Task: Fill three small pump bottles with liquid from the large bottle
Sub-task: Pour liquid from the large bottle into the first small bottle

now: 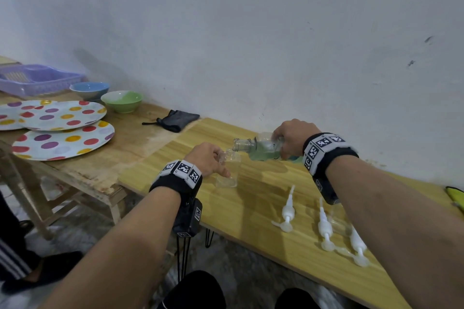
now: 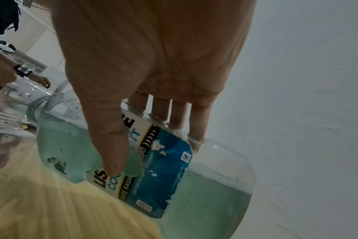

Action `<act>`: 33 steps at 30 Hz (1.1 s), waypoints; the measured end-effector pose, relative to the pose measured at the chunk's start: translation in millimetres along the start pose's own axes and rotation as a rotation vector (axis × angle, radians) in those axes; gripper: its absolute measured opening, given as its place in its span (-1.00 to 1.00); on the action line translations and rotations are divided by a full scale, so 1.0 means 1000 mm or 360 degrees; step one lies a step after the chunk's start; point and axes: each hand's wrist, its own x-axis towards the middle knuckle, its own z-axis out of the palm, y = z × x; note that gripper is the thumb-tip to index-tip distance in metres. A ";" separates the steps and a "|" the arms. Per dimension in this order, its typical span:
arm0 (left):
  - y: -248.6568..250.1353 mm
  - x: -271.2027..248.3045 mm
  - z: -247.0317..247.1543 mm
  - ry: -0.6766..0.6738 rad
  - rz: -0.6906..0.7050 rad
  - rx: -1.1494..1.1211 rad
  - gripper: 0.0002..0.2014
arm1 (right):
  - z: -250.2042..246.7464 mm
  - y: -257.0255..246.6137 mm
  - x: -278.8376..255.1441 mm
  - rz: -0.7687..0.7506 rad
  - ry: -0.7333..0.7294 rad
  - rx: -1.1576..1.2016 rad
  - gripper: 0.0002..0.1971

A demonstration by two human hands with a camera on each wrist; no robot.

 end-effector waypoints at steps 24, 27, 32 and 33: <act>-0.003 0.002 0.001 -0.0024 0.0003 -0.0078 -0.60 | -0.001 0.000 0.003 -0.0022 0.0031 -0.0063 -0.47; -0.004 0.002 0.001 -0.0030 -0.0003 -0.0089 -0.57 | -0.001 0.000 0.003 -0.0019 0.0029 -0.0060 -0.46; -0.006 0.004 0.001 -0.0036 0.0005 -0.0080 -0.61 | -0.002 -0.001 0.003 -0.0035 0.0040 -0.0081 -0.46; -0.006 0.004 0.001 -0.0039 0.0010 -0.0077 -0.62 | -0.003 -0.001 0.002 -0.0037 0.0044 -0.0087 -0.46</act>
